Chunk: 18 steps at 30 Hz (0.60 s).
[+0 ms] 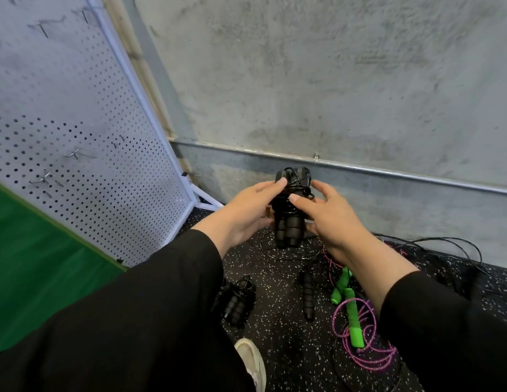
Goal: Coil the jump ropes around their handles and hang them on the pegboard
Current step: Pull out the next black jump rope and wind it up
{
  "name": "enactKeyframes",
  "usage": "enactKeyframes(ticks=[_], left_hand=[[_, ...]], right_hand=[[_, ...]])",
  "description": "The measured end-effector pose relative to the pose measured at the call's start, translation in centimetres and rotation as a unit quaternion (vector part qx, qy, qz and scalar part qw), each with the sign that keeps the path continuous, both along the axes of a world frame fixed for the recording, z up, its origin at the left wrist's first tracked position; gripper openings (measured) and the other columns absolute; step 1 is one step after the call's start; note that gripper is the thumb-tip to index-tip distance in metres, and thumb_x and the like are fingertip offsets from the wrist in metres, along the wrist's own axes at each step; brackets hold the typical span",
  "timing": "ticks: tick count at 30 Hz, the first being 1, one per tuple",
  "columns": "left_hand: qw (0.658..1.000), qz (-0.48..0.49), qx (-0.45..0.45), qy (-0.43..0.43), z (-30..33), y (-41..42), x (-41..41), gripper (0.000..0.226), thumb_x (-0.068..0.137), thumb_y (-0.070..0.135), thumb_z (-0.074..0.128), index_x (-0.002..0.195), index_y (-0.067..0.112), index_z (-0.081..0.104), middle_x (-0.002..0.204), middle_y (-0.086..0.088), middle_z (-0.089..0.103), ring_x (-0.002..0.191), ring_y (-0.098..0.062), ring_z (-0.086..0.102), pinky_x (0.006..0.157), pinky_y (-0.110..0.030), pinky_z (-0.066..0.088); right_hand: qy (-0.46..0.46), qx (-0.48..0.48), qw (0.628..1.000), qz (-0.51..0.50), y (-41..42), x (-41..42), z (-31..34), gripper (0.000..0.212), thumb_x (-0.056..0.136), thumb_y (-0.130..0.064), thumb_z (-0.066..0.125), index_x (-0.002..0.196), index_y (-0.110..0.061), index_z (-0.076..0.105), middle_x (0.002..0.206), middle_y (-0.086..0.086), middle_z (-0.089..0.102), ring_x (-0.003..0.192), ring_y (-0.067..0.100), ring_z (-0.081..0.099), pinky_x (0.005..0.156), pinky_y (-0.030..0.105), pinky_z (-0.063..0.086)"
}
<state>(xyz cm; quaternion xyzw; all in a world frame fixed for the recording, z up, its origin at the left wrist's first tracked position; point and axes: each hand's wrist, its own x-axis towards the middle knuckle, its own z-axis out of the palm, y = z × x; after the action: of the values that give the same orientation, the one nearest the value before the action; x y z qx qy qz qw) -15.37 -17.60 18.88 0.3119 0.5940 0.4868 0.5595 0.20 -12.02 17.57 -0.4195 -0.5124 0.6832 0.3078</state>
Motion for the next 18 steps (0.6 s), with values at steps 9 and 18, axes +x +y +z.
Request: enactKeyframes(ticks=[9,18], left_hand=[[1.0,0.009,0.005,0.026,-1.1,0.0,-0.4,0.024,0.099,0.036,0.064,0.112,0.018,0.073,0.109,-0.003,0.076,0.103,-0.021,0.068,0.097,-0.04,0.05],[0.999,-0.002,0.033,0.008,-0.8,-0.4,-0.2,0.031,0.1,0.033,0.063,0.124,0.014,0.067,0.126,-0.012,0.07,0.11,-0.019,0.066,0.108,-0.043,0.046]], right_hand=[[-0.031,0.017,0.999,0.017,-0.4,-0.6,-0.1,0.081,0.065,-0.05,0.083,0.139,-0.034,0.052,0.13,-0.01,0.065,0.107,0.018,0.071,0.093,0.061,0.056],[-0.05,0.053,0.994,0.077,0.1,0.5,0.6,0.049,0.072,-0.045,0.081,0.117,-0.03,0.07,0.111,-0.001,0.075,0.105,0.027,0.072,0.085,0.067,0.055]])
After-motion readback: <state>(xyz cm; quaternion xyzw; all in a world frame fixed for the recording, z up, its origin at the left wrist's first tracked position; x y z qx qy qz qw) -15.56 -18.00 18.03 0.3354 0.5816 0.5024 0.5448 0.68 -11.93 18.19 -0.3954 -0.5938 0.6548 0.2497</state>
